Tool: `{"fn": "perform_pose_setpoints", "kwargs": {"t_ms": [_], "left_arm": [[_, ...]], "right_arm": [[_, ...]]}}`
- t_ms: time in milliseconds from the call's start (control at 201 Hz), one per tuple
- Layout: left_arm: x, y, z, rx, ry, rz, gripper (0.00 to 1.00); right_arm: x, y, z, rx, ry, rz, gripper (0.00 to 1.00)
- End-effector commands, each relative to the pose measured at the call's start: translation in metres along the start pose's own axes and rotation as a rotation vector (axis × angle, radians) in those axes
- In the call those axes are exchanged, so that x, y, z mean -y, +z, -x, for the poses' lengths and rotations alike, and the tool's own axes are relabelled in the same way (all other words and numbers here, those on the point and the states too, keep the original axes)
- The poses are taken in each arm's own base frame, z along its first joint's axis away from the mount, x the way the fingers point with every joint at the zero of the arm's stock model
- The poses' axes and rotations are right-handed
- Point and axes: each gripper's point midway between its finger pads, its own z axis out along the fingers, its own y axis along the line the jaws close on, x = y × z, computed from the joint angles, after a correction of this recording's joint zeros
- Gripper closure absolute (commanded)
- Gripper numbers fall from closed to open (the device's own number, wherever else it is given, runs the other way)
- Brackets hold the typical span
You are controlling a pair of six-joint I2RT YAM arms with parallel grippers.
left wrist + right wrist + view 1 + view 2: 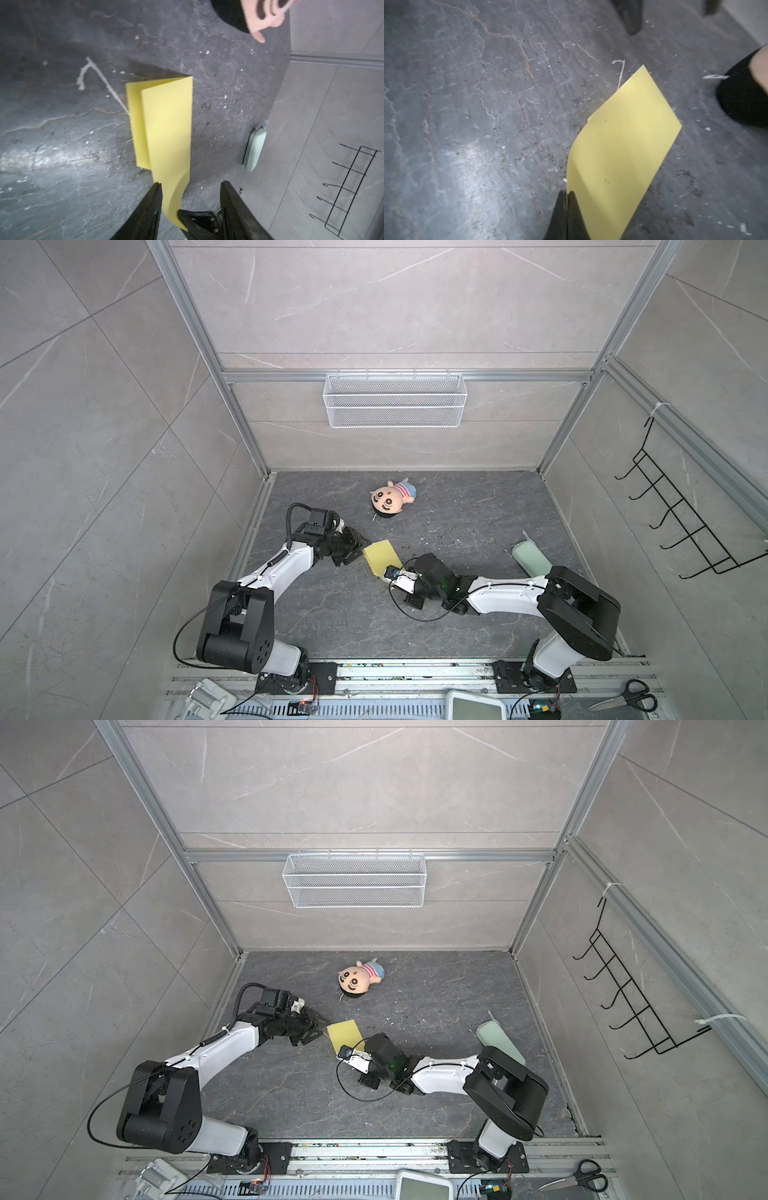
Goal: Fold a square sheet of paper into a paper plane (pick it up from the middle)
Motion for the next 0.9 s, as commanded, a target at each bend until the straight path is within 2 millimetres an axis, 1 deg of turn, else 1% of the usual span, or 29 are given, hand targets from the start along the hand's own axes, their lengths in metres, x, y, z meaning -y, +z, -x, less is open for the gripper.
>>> {"fn": "perform_pose_setpoints", "kwargs": {"t_ms": [0,115,209,299,433,568,642,891], "left_arm": [[0.009,0.01,-0.004,-0.049,0.086,-0.017,0.54],[0.015,0.034,-0.007,-0.096,0.116,-0.019,0.62],[0.015,0.051,-0.011,-0.137,0.124,-0.002,0.71],[0.007,0.067,-0.016,-0.173,0.133,0.05,0.76],[-0.014,0.086,-0.024,-0.226,0.148,0.156,0.81],[-0.03,0.095,-0.027,-0.252,0.157,0.225,0.85],[-0.037,0.098,-0.029,-0.264,0.156,0.243,0.87],[-0.052,0.102,-0.037,-0.299,0.168,0.294,0.91]], "right_arm": [[-0.012,-0.006,0.006,-0.009,0.104,0.088,1.0],[-0.018,-0.007,0.005,-0.015,0.142,0.126,1.0],[-0.02,-0.006,0.006,-0.012,0.161,0.135,1.0],[-0.022,-0.005,0.007,-0.005,0.174,0.149,1.0],[-0.023,-0.002,0.008,-0.004,0.188,0.165,1.0],[-0.017,0.0,0.008,0.0,0.219,0.16,1.0],[-0.009,0.002,0.007,-0.003,0.251,0.15,1.0],[0.012,0.013,-0.001,-0.034,0.333,0.143,1.0]]}}
